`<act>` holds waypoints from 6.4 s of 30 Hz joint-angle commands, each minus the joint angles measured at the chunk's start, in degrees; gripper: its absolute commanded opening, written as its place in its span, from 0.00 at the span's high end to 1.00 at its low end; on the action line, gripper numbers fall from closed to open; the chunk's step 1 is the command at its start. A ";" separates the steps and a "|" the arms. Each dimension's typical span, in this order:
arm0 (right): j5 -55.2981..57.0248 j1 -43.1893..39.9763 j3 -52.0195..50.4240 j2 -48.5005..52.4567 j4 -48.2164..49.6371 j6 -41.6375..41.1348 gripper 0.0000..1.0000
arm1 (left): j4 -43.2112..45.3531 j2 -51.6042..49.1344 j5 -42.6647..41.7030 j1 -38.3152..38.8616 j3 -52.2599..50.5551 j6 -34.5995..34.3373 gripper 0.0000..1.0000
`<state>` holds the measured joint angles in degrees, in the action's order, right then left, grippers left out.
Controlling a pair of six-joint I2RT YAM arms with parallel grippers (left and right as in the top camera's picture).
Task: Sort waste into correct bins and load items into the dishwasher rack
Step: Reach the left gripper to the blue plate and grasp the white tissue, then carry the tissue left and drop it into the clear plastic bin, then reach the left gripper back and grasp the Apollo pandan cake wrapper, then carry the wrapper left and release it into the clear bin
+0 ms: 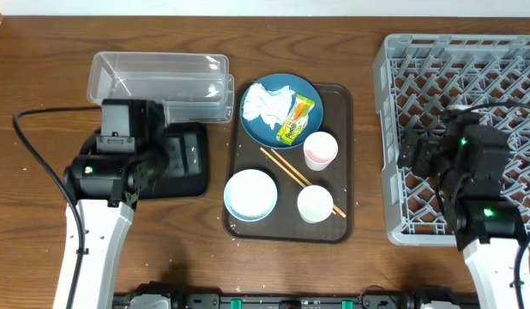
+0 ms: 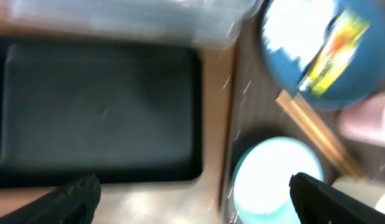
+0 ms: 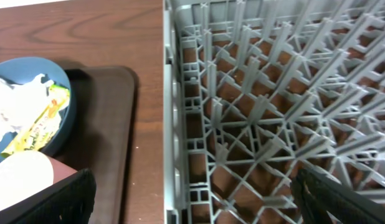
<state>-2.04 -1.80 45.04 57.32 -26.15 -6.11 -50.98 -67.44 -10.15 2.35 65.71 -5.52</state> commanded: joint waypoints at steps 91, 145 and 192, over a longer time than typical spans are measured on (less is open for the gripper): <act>-1.79 0.70 1.42 -0.02 0.17 -0.63 0.01 | 22.91 -32.94 -11.98 12.28 15.50 14.16 0.29; -1.18 0.70 1.42 -0.02 -0.02 -0.48 0.01 | 27.43 -40.63 0.59 19.47 15.52 14.29 0.94; -1.16 0.70 1.42 -0.02 -0.02 -0.48 0.01 | 14.64 -32.11 -10.25 1.03 15.23 12.76 0.51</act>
<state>-3.53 -1.80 45.08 57.43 -26.11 -6.09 -35.00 -100.07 -16.05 1.23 81.23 7.49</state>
